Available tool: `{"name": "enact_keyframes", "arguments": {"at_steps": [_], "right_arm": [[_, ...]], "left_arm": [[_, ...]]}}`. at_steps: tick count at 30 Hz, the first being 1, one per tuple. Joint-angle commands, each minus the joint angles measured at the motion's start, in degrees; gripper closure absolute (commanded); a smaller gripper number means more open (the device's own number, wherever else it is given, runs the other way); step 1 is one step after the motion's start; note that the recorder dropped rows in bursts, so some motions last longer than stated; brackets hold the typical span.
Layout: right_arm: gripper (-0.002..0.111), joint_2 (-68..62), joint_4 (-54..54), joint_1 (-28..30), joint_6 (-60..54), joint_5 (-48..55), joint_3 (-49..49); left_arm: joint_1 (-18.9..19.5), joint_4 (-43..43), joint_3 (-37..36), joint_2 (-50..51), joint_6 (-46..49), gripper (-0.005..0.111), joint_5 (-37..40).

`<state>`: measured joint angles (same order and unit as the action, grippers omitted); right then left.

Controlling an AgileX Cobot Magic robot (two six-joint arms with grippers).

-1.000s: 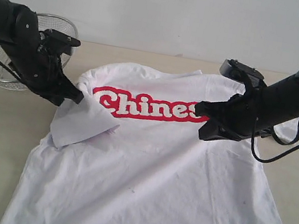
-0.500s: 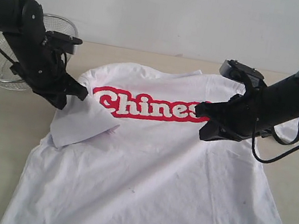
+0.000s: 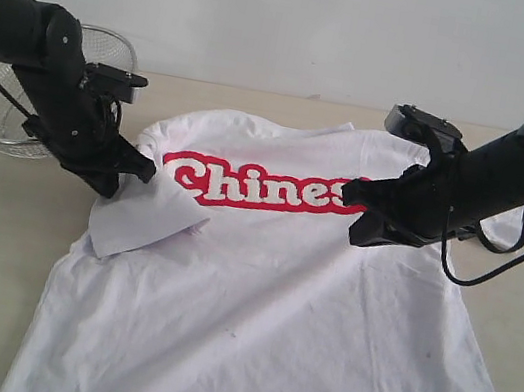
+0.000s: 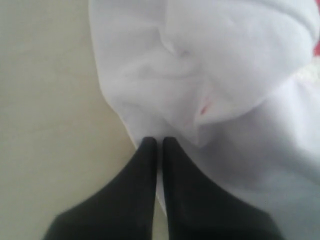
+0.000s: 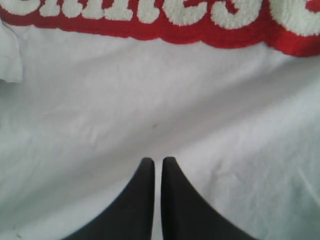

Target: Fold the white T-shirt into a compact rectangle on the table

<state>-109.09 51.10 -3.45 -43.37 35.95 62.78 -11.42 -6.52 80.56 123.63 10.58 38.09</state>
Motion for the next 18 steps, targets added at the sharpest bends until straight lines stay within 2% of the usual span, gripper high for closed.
{"name": "enact_keyframes", "arguments": {"at_steps": [1,9,18], "right_arm": [[0.107,0.48,-0.3,-0.12,-0.56,-0.18,-0.15],[0.107,0.48,-0.3,-0.12,-0.56,-0.67,-0.15],[0.107,0.48,-0.3,-0.12,-0.7,-0.69,-0.15]], "left_arm": [[0.51,2.52,-0.28,1.84,-0.89,0.102,-2.27],[1.01,11.82,1.18,1.84,-8.09,0.102,-1.95],[1.26,15.32,7.14,1.84,-8.78,0.102,-0.2]]}}
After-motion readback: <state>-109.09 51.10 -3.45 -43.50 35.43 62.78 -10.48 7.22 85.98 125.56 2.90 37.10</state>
